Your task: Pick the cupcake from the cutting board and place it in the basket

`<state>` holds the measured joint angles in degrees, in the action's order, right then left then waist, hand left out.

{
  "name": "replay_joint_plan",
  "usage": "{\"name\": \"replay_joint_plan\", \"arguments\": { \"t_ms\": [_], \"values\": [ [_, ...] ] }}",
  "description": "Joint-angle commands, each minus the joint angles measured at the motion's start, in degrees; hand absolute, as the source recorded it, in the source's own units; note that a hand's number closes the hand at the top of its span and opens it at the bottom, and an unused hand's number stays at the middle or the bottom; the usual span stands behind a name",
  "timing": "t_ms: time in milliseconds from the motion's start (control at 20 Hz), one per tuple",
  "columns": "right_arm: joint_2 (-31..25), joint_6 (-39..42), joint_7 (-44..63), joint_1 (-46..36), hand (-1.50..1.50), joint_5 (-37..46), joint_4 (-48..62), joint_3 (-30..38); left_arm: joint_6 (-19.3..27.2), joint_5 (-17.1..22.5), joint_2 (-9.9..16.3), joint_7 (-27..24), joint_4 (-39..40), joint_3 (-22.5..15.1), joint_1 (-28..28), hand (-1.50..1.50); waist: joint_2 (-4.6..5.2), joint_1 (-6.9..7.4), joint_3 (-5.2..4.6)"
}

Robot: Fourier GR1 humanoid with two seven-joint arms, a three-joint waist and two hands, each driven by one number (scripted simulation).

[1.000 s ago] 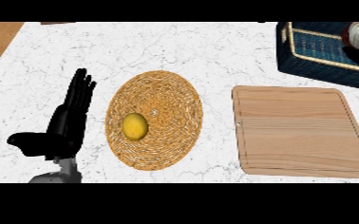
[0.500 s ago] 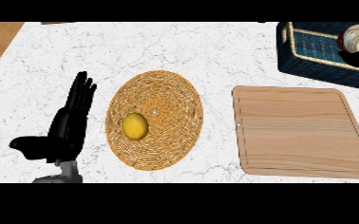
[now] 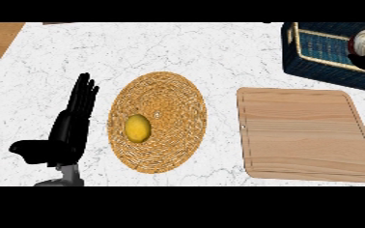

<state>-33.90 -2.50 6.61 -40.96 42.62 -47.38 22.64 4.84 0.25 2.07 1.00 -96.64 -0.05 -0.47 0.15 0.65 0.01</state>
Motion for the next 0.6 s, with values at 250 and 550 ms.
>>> {"name": "replay_joint_plan", "arguments": {
  "t_ms": [250, 550],
  "values": [
    [-3.3, -0.4, -8.0, -2.0, -1.50, -2.0, 10.4, 0.4, -1.1, 1.0, 1.7, -0.6, 2.3, 2.5, -1.5, 0.00, 0.01, -0.08, 0.01],
    [0.1, -9.4, -12.4, -4.5, -1.50, -5.0, 12.2, 3.1, 0.1, 0.1, -0.1, -0.9, 2.6, 1.1, -1.6, 0.00, 0.10, 0.08, 0.03]
  ]
}}
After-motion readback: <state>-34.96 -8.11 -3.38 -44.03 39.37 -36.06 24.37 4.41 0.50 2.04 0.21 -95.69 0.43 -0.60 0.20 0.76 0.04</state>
